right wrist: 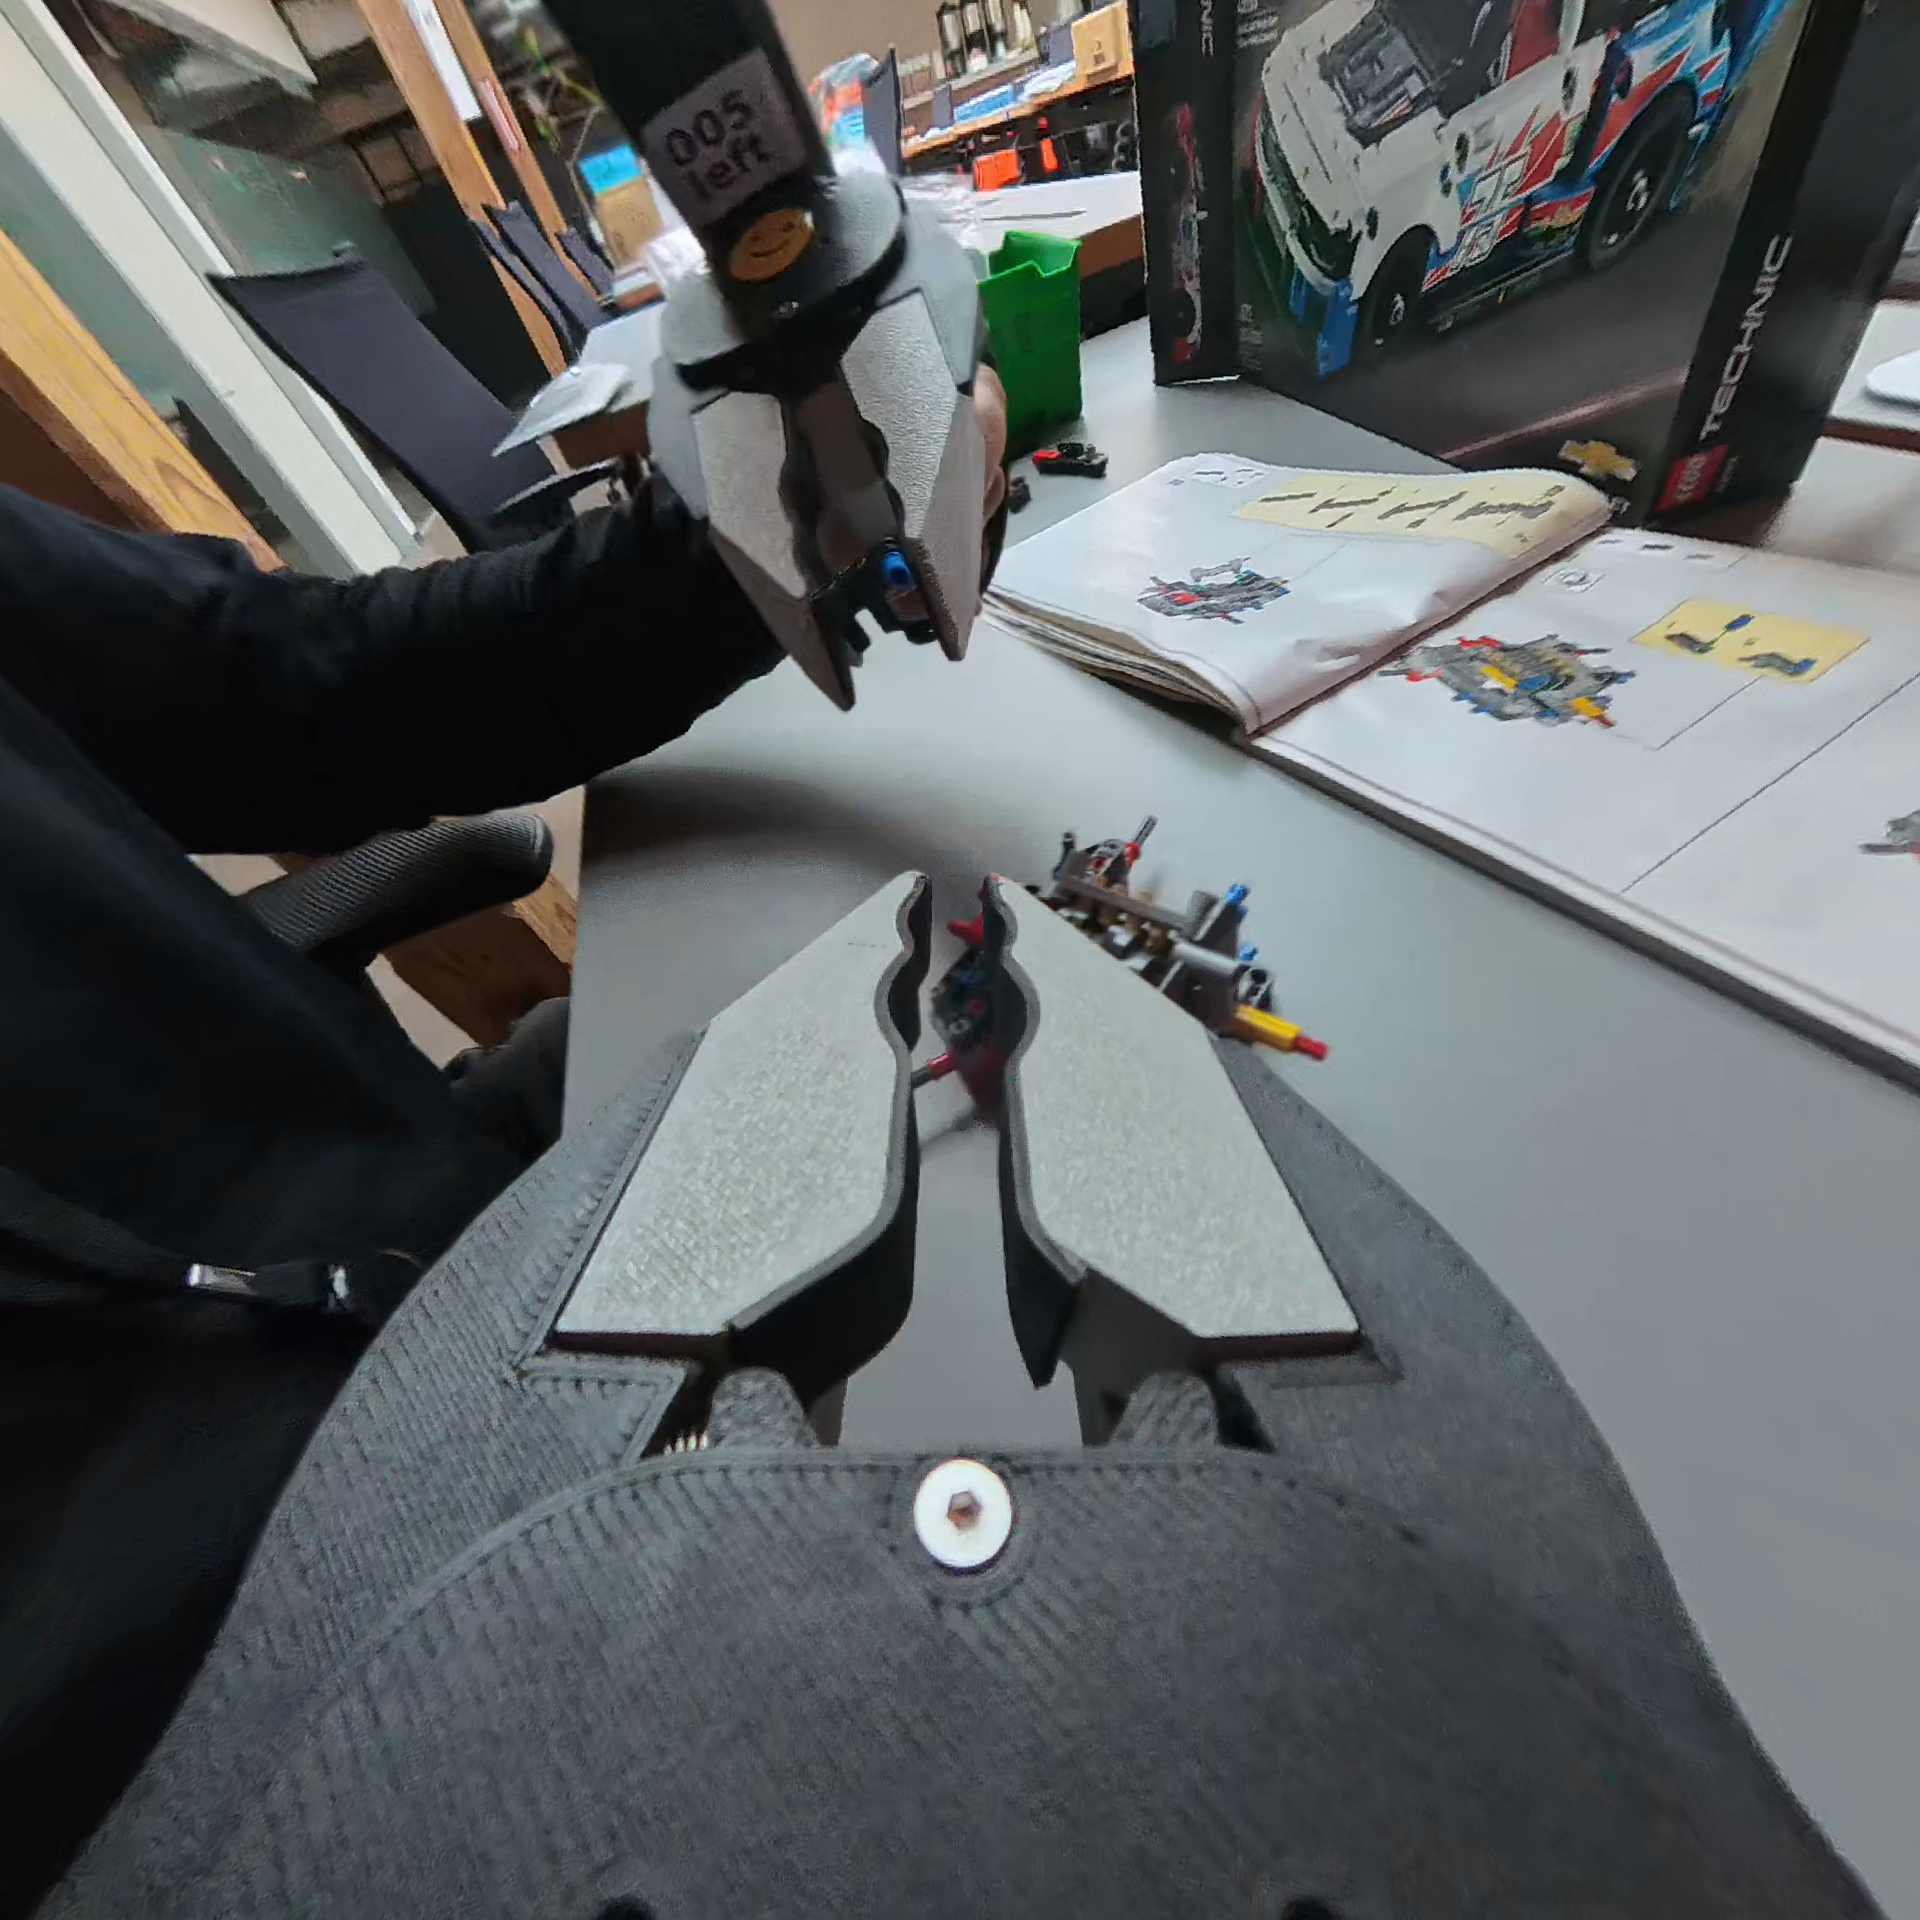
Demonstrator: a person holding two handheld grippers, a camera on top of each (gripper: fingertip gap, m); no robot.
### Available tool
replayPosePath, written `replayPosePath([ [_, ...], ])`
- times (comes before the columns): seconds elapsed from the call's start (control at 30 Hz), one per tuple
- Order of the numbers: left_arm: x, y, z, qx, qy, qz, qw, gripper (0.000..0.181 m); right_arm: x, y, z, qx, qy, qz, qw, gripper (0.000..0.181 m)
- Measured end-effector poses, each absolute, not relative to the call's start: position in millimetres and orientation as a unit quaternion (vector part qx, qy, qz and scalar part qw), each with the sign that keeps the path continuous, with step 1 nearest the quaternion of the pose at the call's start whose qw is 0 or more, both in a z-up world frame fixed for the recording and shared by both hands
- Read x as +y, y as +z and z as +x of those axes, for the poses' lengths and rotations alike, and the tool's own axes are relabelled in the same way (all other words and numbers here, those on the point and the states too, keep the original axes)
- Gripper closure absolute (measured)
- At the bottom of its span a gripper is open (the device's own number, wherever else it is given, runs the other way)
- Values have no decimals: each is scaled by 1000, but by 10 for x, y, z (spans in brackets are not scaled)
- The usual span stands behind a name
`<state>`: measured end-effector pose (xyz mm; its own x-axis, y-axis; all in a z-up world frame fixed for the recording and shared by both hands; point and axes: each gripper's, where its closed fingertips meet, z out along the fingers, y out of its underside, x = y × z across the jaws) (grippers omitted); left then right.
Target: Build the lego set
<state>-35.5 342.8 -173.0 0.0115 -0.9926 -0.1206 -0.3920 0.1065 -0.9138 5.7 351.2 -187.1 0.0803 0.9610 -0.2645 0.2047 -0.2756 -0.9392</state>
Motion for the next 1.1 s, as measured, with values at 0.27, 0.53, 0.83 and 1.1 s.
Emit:
replayPosePath([
  [0.27,3830,-1826,-640,566,-432,-556,429,161,4159,-1957,-185,-549,441,-591,394,175],
  [0.53,3752,-2051,-771,583,-446,-546,403,161,4399,-2047,-309,-575,474,-524,413,173],
  [0.83,3747,-2024,-858,567,-477,-536,406,161,4322,-2004,-169,-560,498,-520,411,168],
  [1.1,3914,-2075,-799,575,-383,-565,450,160,4279,-2106,-252,-588,456,-524,415,171],
])
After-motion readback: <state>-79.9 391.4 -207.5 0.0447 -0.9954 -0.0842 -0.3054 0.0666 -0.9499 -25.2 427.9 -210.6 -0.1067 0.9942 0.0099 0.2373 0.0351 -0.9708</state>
